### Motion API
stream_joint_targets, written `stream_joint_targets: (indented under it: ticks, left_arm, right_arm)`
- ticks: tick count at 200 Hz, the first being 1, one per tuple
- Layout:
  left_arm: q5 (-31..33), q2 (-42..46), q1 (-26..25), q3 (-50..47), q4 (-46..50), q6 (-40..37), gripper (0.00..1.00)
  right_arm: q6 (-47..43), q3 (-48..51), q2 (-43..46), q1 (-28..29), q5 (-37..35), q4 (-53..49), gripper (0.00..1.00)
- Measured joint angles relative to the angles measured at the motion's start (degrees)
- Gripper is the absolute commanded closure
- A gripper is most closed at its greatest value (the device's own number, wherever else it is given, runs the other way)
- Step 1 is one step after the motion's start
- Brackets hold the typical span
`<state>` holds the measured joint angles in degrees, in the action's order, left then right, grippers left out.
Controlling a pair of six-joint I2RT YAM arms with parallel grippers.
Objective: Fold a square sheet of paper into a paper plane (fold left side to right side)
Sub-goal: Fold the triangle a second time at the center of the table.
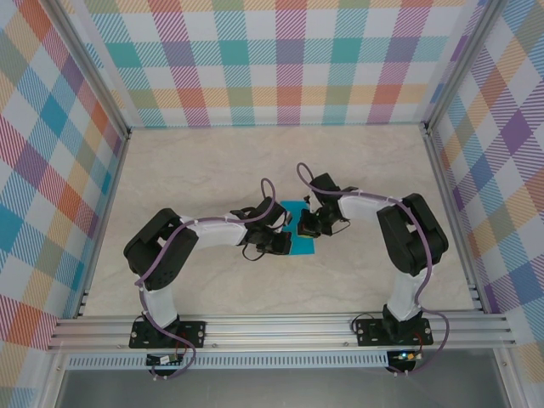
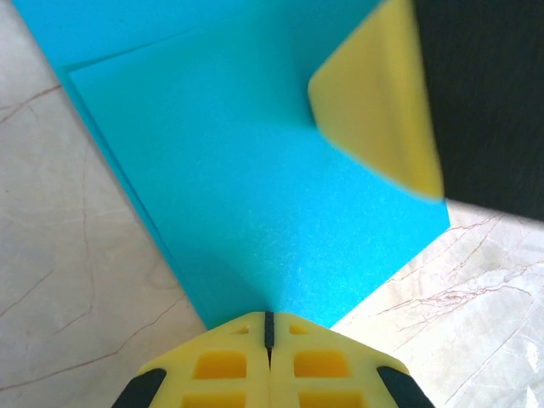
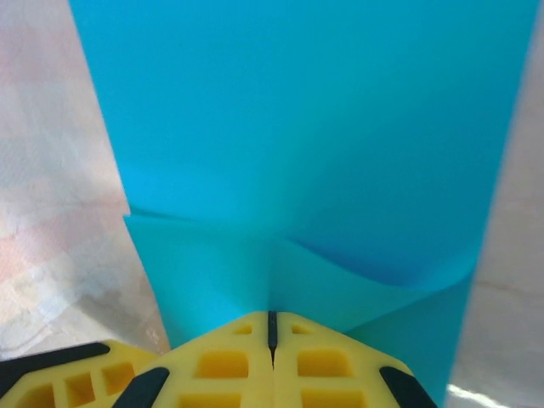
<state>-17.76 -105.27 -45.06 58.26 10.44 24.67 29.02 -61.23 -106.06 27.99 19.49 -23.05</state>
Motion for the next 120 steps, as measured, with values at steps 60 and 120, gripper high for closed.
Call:
stream_joint_targets:
  ticks: [60,120]
  left_arm:
    - [-0.1,-0.1,0.0,0.1,-0.2,0.0,0.97]
    - [-0.2,-0.1,0.0,0.1,-0.2,0.0,0.97]
  right_arm:
    - [-2.7,-1.9,-1.4,-4.0,-0.4,-1.6,1.0]
    - [-4.1,-2.0,-1.7,-4.5,0.5,-2.0,1.0]
